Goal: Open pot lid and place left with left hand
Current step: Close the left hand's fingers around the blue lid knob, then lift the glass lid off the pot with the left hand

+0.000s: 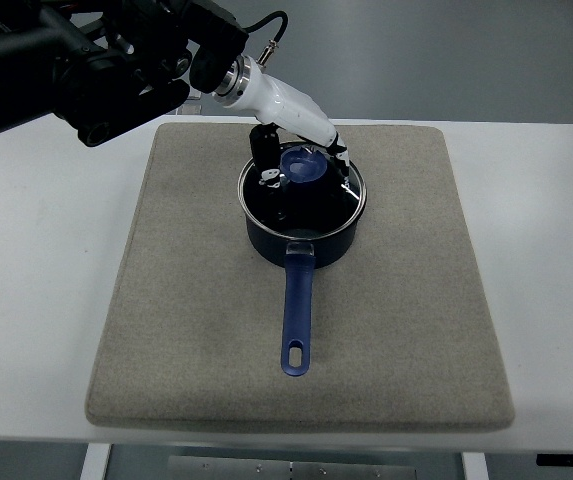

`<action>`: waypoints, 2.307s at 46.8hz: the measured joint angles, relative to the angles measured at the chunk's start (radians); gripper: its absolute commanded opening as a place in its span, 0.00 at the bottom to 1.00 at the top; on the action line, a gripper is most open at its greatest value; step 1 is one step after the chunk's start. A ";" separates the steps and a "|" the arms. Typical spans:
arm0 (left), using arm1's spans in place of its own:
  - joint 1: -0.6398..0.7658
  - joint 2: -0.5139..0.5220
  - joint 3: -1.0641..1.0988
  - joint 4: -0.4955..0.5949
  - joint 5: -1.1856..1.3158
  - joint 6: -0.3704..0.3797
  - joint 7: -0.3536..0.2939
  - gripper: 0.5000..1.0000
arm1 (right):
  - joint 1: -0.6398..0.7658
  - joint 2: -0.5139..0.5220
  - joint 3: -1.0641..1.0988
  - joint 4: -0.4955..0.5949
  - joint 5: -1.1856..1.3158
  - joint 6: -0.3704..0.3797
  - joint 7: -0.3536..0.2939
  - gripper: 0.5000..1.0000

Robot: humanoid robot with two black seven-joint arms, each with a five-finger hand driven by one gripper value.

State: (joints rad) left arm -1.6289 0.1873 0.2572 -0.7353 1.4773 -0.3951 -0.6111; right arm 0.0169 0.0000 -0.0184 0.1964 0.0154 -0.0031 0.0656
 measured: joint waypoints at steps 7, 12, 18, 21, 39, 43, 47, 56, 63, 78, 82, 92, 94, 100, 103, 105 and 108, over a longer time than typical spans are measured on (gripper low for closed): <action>-0.004 0.001 0.012 -0.006 0.001 0.002 0.000 0.55 | 0.000 0.000 0.000 0.000 0.000 0.000 0.000 0.83; -0.004 0.001 0.012 -0.007 0.001 0.002 0.000 0.39 | 0.000 0.000 0.000 0.000 0.000 0.000 0.000 0.83; -0.004 0.001 0.013 -0.005 0.001 0.003 0.000 0.30 | 0.000 0.000 0.000 0.001 0.000 0.000 0.000 0.83; -0.004 0.001 0.013 -0.006 0.001 0.004 0.000 0.25 | 0.000 0.000 0.000 0.000 0.000 0.000 0.000 0.83; -0.003 0.000 0.013 0.001 0.002 0.008 0.000 0.00 | 0.000 0.000 0.000 0.001 0.000 0.000 0.000 0.83; -0.001 0.000 0.014 0.002 0.005 0.034 0.000 0.00 | 0.000 0.000 0.000 0.001 0.000 0.000 0.000 0.83; 0.000 0.000 0.015 0.002 0.006 0.048 0.000 0.00 | 0.000 0.000 0.000 0.000 0.000 0.000 0.000 0.83; -0.002 0.000 0.013 0.002 0.007 0.050 0.000 0.00 | 0.000 0.000 0.000 0.001 0.000 0.000 0.000 0.83; -0.004 -0.001 0.013 0.000 0.005 0.050 0.000 0.00 | 0.000 0.000 0.000 0.000 0.000 0.000 0.000 0.83; -0.015 0.001 0.009 0.001 0.001 0.053 0.001 0.00 | 0.000 0.000 0.000 0.000 0.000 0.000 0.000 0.83; -0.017 0.001 0.006 0.003 0.001 0.054 0.001 0.00 | 0.000 0.000 0.000 0.000 0.000 0.000 0.000 0.83; -0.018 0.000 0.002 0.004 0.001 0.056 0.000 0.00 | 0.000 0.000 0.000 0.000 0.000 0.000 0.000 0.83; -0.018 0.001 0.001 0.004 0.001 0.057 0.000 0.00 | 0.000 0.000 0.000 0.000 0.000 0.000 0.000 0.83; -0.020 0.005 0.000 0.020 0.001 0.085 0.000 0.00 | 0.000 0.000 0.000 0.000 0.000 0.000 0.000 0.83; -0.020 0.007 0.000 0.028 0.001 0.091 0.000 0.00 | 0.000 0.000 0.000 0.000 0.000 0.000 0.000 0.83; -0.020 0.009 0.000 0.030 0.001 0.092 0.000 0.00 | 0.000 0.000 0.000 0.000 0.000 0.000 0.000 0.83; -0.020 0.012 0.000 0.031 -0.001 0.093 0.000 0.00 | 0.000 0.000 0.000 0.000 0.000 0.000 0.000 0.83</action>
State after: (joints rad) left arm -1.6493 0.1994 0.2576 -0.7043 1.4765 -0.3025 -0.6110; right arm 0.0169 0.0000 -0.0184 0.1964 0.0154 -0.0031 0.0655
